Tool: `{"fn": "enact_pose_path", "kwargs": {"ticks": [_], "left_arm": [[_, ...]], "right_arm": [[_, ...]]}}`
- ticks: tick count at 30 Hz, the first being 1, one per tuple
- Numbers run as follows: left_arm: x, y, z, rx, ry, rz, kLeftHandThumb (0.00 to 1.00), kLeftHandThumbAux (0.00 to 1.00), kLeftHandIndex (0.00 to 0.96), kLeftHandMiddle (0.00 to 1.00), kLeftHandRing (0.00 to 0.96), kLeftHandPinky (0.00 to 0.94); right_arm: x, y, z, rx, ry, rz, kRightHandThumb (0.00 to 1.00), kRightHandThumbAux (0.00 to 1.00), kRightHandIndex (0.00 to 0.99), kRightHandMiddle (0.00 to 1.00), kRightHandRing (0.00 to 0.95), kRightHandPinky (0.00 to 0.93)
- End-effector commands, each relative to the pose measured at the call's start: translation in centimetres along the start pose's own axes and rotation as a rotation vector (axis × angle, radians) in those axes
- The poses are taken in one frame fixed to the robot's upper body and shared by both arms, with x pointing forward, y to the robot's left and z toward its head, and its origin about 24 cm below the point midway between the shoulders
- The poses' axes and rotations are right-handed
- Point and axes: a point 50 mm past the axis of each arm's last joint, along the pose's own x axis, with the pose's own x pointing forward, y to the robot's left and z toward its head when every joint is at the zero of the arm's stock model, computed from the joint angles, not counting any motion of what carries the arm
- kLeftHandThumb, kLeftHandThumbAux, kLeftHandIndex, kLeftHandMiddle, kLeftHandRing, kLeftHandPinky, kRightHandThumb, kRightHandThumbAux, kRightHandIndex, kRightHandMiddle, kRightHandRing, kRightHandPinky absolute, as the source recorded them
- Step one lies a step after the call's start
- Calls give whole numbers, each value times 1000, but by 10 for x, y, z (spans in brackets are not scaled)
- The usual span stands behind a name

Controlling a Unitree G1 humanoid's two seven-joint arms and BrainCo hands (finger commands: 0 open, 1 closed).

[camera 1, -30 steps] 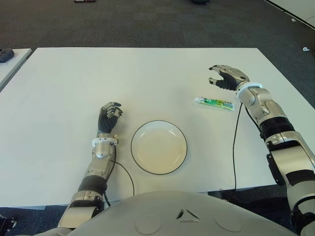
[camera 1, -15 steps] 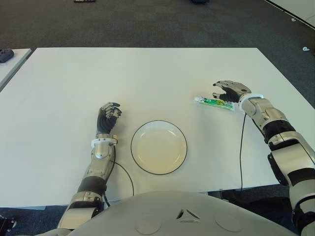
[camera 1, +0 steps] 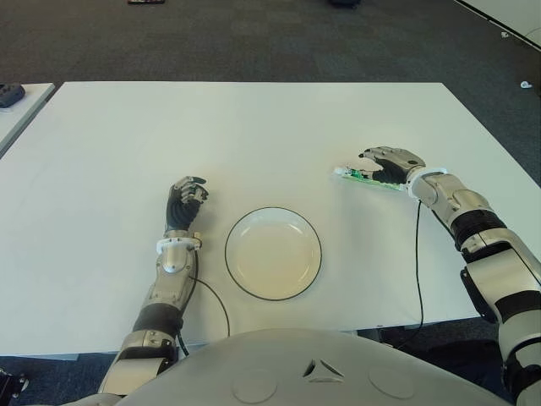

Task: Put the toothpaste on the table into the plate.

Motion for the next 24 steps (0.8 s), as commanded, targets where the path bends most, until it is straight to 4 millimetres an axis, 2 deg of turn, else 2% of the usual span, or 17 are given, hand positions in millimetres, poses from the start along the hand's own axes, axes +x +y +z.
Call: {"fn": "enact_pose_path", "kwargs": {"ticks": [1, 13, 24], "left_arm": [[-4, 2, -8, 1, 44, 9, 697, 720, 434, 604, 592, 550], [-6, 6, -7, 12, 34, 23, 696, 720, 435, 616, 599, 562], [-6, 10, -6, 12, 14, 34, 698, 721, 436, 620, 609, 585]], "right_arm": [[3, 27, 10, 5, -6, 81, 521, 138, 0, 0, 0, 0], [10, 41, 21, 7, 18, 139, 509, 166, 0, 0, 0, 0], [10, 51, 21, 42, 84, 156, 505, 191, 0, 0, 0, 0]]}}
